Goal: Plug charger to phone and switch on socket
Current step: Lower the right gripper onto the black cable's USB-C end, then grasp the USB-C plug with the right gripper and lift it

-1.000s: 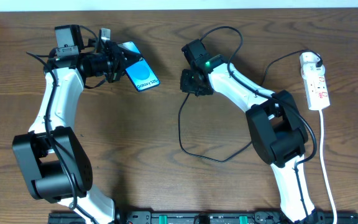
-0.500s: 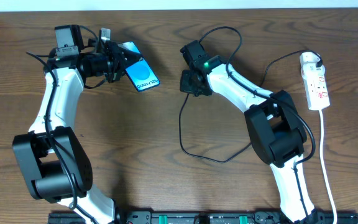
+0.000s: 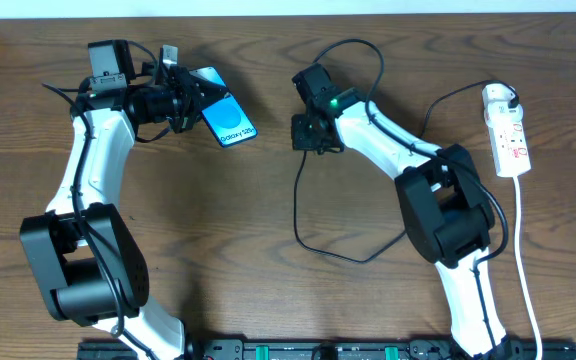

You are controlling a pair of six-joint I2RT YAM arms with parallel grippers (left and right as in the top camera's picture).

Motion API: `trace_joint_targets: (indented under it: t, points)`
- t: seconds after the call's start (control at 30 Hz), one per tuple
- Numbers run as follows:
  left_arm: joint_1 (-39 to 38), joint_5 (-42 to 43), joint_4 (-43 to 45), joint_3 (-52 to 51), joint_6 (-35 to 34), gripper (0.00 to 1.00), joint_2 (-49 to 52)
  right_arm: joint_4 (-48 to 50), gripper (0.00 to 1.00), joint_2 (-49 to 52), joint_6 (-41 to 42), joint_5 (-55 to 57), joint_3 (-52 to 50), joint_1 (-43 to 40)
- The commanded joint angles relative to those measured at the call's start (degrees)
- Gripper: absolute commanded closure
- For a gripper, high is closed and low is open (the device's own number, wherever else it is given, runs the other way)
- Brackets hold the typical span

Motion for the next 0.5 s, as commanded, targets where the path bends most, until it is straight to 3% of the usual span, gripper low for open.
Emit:
trace_joint_targets:
  t: [0.0, 0.2, 0.47]
  points:
    - [0.2, 2.2, 0.1, 0.7, 0.8, 0.92, -1.3, -1.8, 0.99, -3.4, -8.0, 0.5, -0.2, -1.6]
    - [0.1, 2.2, 0.1, 0.7, 0.8, 0.93, -1.3, -5.9, 0.99, -4.4, -13.0, 0.9, -0.2, -2.3]
    - [0.1, 2.3, 0.1, 0.7, 0.8, 0.92, -1.3, -7.9, 0.96, -4.4, -13.0, 4.5, -0.3, -2.0]
